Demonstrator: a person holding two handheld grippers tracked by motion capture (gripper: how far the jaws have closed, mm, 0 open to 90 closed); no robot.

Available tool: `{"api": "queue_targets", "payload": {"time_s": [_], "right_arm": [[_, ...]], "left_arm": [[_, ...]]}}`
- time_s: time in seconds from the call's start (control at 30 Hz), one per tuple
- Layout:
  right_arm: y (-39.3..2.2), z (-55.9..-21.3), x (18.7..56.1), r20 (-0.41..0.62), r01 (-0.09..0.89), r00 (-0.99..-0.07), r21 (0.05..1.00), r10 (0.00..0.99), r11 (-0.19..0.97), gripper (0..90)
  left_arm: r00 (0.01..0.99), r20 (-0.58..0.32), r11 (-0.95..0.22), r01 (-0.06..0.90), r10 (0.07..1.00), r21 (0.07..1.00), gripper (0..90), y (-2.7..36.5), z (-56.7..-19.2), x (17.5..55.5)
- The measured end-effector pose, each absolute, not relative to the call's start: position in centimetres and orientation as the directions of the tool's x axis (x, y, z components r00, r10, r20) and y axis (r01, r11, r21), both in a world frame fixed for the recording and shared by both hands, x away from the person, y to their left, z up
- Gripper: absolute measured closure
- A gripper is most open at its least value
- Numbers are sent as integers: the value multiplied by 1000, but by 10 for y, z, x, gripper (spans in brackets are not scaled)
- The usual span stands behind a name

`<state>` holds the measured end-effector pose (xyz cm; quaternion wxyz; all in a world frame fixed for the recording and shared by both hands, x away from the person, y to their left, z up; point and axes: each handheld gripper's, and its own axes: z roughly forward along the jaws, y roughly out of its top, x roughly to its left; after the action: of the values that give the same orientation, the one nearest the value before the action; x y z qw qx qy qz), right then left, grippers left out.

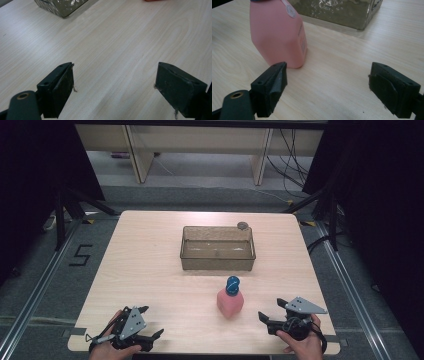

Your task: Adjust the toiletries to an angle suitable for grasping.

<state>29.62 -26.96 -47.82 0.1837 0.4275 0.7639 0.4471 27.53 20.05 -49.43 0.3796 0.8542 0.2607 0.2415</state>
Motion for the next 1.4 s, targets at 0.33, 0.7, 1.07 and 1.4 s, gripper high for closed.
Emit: {"api": "queue_targets", "payload": {"time_s": [0.33,0.7,1.07,1.4], "right_arm": [[-268,-475,299,76,425,-584,877,808,225,161],[-258,-468,300,112,397,-599,901,793,173,169],[-244,-461,303,81,349,-645,916,760,198,182],[-233,-457,306,108,358,-667,914,737,190,202]], "left_arm": [[747,199,-558,265,635,786,149,199,-495,275],[749,208,-570,262,629,779,149,200,-494,276],[747,209,-570,265,631,778,149,200,-495,275],[749,211,-581,270,628,768,148,201,-495,277]]}}
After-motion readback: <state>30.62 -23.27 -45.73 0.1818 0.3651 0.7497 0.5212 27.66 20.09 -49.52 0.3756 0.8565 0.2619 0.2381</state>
